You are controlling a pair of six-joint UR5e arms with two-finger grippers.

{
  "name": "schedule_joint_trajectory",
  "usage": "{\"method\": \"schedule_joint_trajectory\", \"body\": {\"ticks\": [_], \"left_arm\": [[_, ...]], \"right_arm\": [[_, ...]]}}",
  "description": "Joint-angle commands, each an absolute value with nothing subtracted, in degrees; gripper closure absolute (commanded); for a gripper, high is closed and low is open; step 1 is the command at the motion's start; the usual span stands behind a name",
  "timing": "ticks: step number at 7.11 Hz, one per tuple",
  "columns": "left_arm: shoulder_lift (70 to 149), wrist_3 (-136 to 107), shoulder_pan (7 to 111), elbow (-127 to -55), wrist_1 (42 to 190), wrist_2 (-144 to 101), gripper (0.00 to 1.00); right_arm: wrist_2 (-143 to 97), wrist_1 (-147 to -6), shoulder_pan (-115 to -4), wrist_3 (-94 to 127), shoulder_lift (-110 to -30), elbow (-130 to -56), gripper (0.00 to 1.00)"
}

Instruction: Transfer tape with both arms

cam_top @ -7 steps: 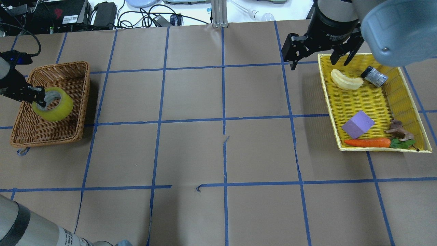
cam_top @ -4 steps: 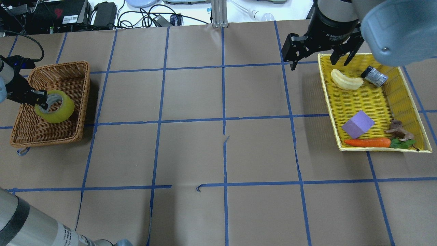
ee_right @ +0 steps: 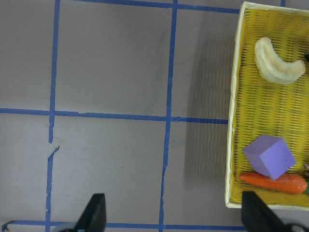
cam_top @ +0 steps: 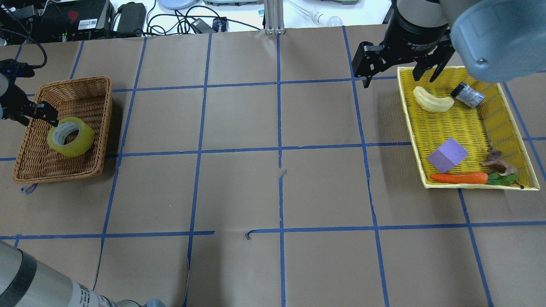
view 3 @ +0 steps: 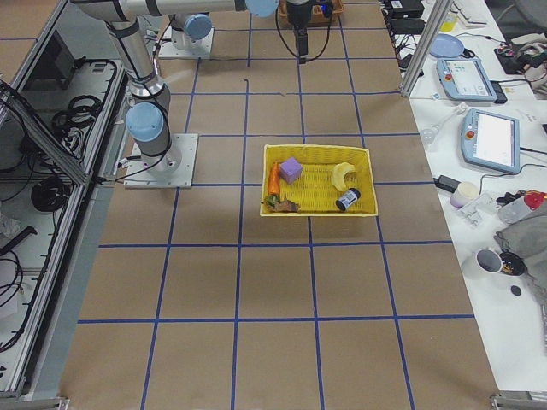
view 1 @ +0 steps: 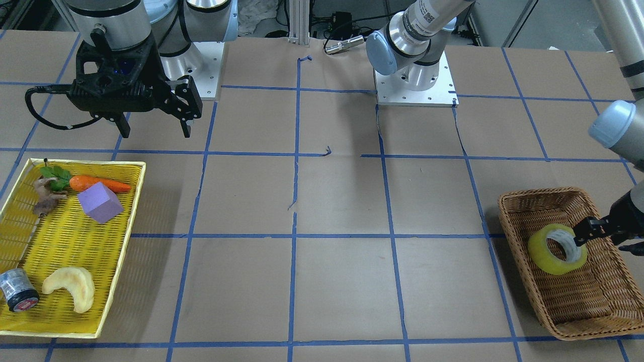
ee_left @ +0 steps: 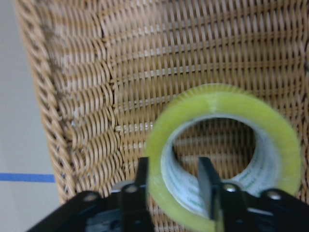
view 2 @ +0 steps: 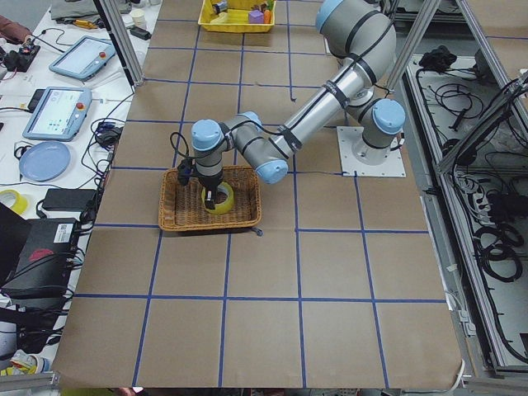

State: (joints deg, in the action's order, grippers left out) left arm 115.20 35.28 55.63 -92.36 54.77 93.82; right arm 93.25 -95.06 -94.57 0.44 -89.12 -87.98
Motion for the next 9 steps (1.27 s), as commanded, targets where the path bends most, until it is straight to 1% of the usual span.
{"method": "schedule_joint_trajectory", "body": {"ticks": [1, 3, 4, 5, 7, 9], "left_arm": [[110.9, 27.1, 61.8, -92.3, 60.1, 93.9, 0.0], [106.2, 15.5, 71.6, -92.1, 67.2, 91.0, 0.0], [104.8, 11.4, 74.2, -91.7, 68.9, 87.2, 0.0], [103.5, 7.0, 76.4, -89.8, 75.5, 86.8, 0.0], [102.0, 5.5, 83.3, -84.0, 88.3, 86.8, 0.0], [101.2, 2.6, 88.0, -83.3, 88.9, 86.9, 0.0]], "right_arm": [[93.3, -95.1, -94.6, 0.4, -89.1, -88.0, 0.0], [93.3, -95.0, -94.6, 0.4, -89.1, -88.0, 0.0], [93.3, -95.0, -94.6, 0.4, -89.1, -88.0, 0.0], [93.3, -95.0, -94.6, 0.5, -89.1, -88.0, 0.0], [93.3, -95.0, -94.7, 0.6, -89.1, -88.0, 0.0], [90.0, -95.1, -94.7, 0.8, -89.1, -88.1, 0.0]]}}
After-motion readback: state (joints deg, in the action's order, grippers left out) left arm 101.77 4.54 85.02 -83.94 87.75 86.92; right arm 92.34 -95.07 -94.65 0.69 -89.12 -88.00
